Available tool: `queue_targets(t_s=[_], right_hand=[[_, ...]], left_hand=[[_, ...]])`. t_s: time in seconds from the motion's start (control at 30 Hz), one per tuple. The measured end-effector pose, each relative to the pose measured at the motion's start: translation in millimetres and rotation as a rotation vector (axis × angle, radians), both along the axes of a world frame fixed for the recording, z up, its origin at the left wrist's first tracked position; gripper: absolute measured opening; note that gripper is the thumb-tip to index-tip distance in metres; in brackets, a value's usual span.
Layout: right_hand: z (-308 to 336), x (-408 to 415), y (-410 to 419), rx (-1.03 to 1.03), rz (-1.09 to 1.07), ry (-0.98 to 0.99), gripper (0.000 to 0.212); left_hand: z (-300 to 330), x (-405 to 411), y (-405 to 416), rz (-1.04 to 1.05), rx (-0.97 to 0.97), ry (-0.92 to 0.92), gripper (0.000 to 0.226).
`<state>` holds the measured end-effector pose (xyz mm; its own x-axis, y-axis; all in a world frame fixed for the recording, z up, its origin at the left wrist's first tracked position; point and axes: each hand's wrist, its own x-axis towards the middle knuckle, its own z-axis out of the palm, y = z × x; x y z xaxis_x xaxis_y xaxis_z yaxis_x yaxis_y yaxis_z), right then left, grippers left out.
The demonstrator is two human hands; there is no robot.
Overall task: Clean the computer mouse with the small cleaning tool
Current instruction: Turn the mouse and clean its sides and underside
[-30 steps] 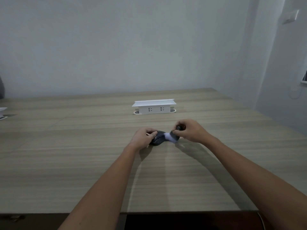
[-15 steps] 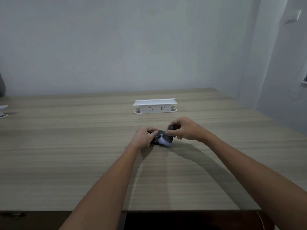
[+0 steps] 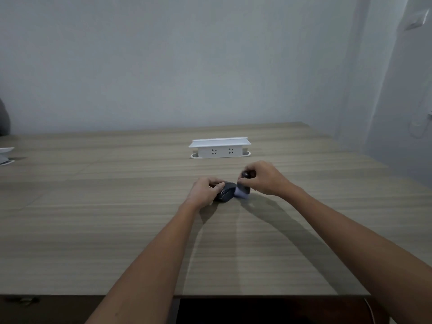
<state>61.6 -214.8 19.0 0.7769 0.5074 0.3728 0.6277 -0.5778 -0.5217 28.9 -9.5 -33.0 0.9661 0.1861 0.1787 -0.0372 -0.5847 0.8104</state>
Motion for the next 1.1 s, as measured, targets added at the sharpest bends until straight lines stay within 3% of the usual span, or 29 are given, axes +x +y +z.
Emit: queue_targets(t_s=[0.1, 0.27, 0.4, 0.57, 0.73, 0.87, 1.0, 1.1], right_hand=[[0, -5, 2, 0.012, 0.161, 0.188, 0.012], [-5, 4, -4, 0.005, -0.066, -0.038, 0.008], [-1, -5, -4, 0.088, 0.171, 0.201, 0.012], [-7, 4, -3, -0.009, -0.073, -0.076, 0.007], [-4, -1, -4, 0.041, 0.162, 0.206, 0.011], [-9, 8, -9, 0.031, -0.103, -0.048, 0.005], [-7, -3, -8, 0.101, 0.172, 0.303, 0.012], [-10, 2, -5, 0.065, 0.034, 0.182, 0.010]], left_hand=[[0, 1, 2, -0.023, -0.014, 0.004, 0.022], [1, -1, -1, 0.003, -0.015, 0.008, 0.025], [0, 0, 1, -0.025, -0.029, 0.009, 0.022], [0, -1, 0, -0.002, -0.031, 0.008, 0.024], [2, -1, -1, -0.020, -0.029, 0.002, 0.023], [1, -2, -2, -0.003, -0.019, 0.008, 0.024], [1, -1, -1, -0.012, -0.050, 0.013, 0.025], [2, -2, -1, -0.004, -0.031, 0.009, 0.023]])
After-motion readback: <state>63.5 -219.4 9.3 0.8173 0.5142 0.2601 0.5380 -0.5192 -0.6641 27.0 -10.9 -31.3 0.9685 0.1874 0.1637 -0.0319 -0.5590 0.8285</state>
